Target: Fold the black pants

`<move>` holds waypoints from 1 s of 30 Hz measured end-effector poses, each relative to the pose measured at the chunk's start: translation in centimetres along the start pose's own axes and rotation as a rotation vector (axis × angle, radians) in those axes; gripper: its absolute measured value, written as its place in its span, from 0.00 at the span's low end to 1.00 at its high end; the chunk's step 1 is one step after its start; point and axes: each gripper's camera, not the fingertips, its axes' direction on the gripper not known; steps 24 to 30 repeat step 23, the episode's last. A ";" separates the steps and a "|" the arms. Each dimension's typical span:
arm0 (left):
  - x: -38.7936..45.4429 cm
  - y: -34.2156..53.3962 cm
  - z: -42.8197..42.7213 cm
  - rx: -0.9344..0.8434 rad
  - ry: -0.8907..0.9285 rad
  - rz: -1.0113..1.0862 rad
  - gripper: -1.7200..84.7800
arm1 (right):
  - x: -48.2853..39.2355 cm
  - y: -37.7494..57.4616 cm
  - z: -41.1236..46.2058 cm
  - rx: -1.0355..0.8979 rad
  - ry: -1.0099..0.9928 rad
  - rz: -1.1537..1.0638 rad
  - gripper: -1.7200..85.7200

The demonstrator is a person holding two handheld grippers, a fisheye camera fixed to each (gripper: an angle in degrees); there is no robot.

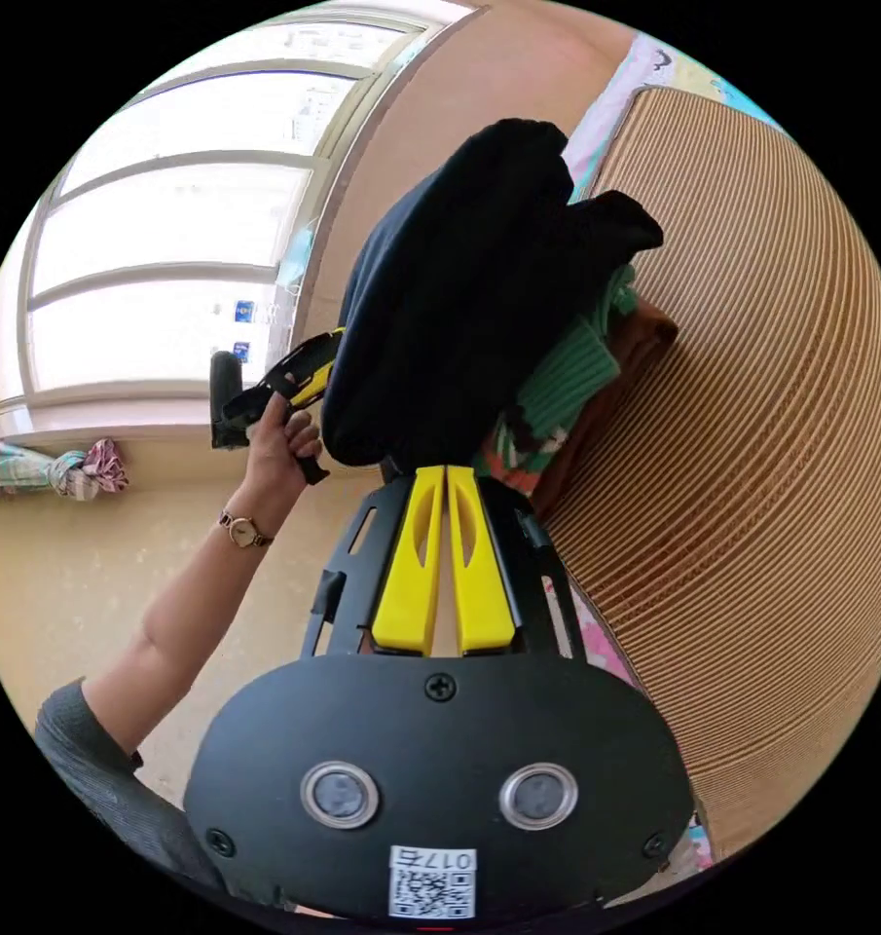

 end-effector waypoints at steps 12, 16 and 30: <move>14.4 19.5 -5.3 0.214 0.142 0.096 0.16 | 4.9 30.8 -22.2 0.170 0.376 0.373 0.03; 27.2 23.8 0.9 -0.007 0.311 0.367 0.10 | -3.4 40.9 -29.1 0.476 0.652 0.497 0.02; 43.3 23.7 -2.1 0.169 0.406 0.926 0.01 | -21.3 53.5 -34.2 0.961 1.311 0.545 0.02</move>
